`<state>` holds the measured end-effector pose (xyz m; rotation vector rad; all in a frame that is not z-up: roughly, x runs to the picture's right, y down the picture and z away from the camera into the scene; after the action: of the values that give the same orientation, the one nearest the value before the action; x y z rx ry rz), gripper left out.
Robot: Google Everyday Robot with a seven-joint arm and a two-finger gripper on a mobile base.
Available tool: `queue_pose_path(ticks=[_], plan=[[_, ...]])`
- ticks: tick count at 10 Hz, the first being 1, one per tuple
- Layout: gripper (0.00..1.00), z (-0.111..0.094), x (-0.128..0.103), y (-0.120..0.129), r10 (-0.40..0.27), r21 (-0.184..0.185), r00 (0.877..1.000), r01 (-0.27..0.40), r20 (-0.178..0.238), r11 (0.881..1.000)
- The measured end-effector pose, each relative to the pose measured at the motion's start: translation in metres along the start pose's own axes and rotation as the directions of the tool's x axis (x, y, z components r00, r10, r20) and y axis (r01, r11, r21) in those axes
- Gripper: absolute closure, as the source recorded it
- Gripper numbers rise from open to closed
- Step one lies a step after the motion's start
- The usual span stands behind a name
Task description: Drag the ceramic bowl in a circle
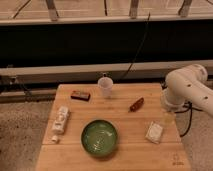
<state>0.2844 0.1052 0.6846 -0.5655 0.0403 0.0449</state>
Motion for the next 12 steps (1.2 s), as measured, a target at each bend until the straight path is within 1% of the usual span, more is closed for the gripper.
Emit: queue_pose_path(ticks=[4, 5, 6, 8, 10, 11, 12], plan=[[0.2, 0.0, 0.0, 0.0, 0.0, 0.0, 1.0, 0.0, 0.0, 1.0], [0.2, 0.0, -0.002, 0.002, -0.015, 0.001, 1.0, 0.015, -0.01, 1.0], [0.2, 0.002, -0.01, 0.004, -0.046, 0.0, 0.999, 0.046, -0.022, 0.999], [0.2, 0.005, -0.039, 0.008, -0.124, 0.0, 0.991, 0.124, -0.048, 0.992], [0.2, 0.008, -0.05, 0.011, -0.167, -0.005, 0.984, 0.167, -0.066, 0.986], [0.2, 0.009, -0.055, 0.013, -0.202, -0.009, 0.977, 0.202, -0.072, 0.979], [0.2, 0.012, -0.067, 0.015, -0.251, -0.015, 0.965, 0.251, -0.081, 0.968]])
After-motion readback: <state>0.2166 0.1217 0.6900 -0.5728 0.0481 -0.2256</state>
